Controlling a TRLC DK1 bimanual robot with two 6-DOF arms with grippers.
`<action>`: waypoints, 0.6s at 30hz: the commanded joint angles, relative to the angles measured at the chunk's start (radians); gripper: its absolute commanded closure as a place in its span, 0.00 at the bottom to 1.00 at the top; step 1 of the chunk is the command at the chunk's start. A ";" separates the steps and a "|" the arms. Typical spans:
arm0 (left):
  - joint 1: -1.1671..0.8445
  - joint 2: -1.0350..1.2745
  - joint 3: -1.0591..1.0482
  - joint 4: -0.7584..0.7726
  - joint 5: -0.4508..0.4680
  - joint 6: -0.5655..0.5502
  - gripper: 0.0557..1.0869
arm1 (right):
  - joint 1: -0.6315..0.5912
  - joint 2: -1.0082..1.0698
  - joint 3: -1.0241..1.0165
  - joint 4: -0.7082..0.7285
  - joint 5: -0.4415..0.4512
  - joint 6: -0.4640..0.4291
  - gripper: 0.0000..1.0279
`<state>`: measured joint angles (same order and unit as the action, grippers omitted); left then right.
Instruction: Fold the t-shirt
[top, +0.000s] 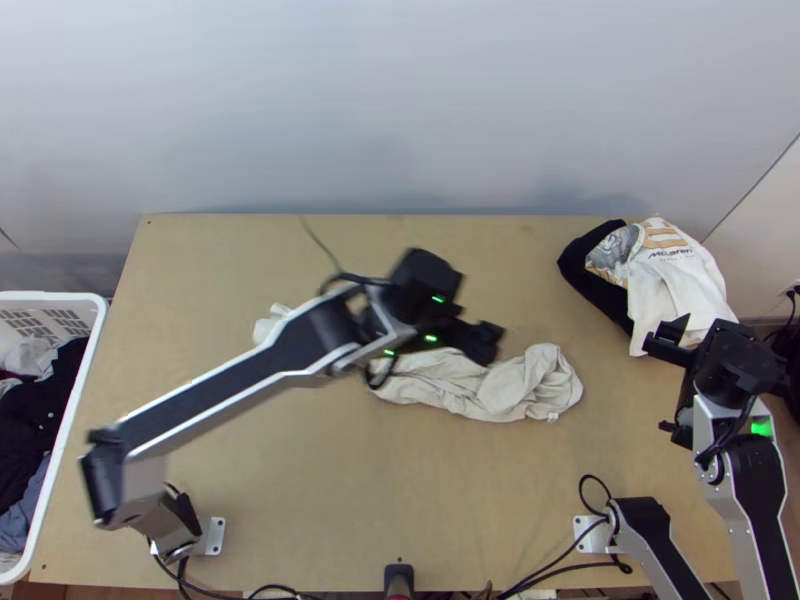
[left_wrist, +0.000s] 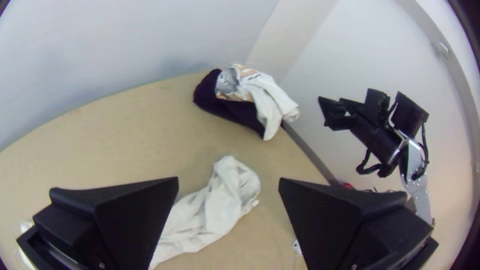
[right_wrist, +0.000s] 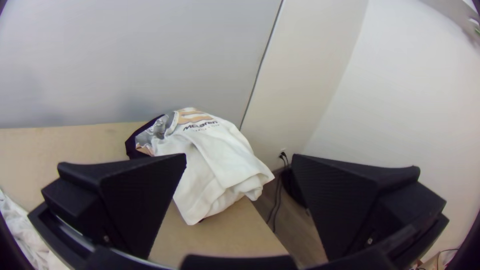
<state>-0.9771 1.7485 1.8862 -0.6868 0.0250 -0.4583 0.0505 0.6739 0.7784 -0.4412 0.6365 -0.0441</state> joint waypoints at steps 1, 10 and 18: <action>0.156 -0.222 -0.208 -0.151 0.003 0.047 0.05 | 0.025 -0.002 -0.004 0.001 0.000 0.006 0.04; 0.402 -0.520 -0.679 -0.206 0.001 0.115 0.05 | 0.072 -0.004 -0.004 0.001 -0.001 0.029 0.04; 0.675 -0.547 -0.871 -0.102 0.001 0.193 0.05 | 0.132 -0.008 -0.010 -0.090 -0.047 0.087 0.04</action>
<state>-0.5133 1.2533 1.2015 -0.8684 0.0257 -0.3241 0.1341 0.6689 0.7734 -0.4702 0.6262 0.0010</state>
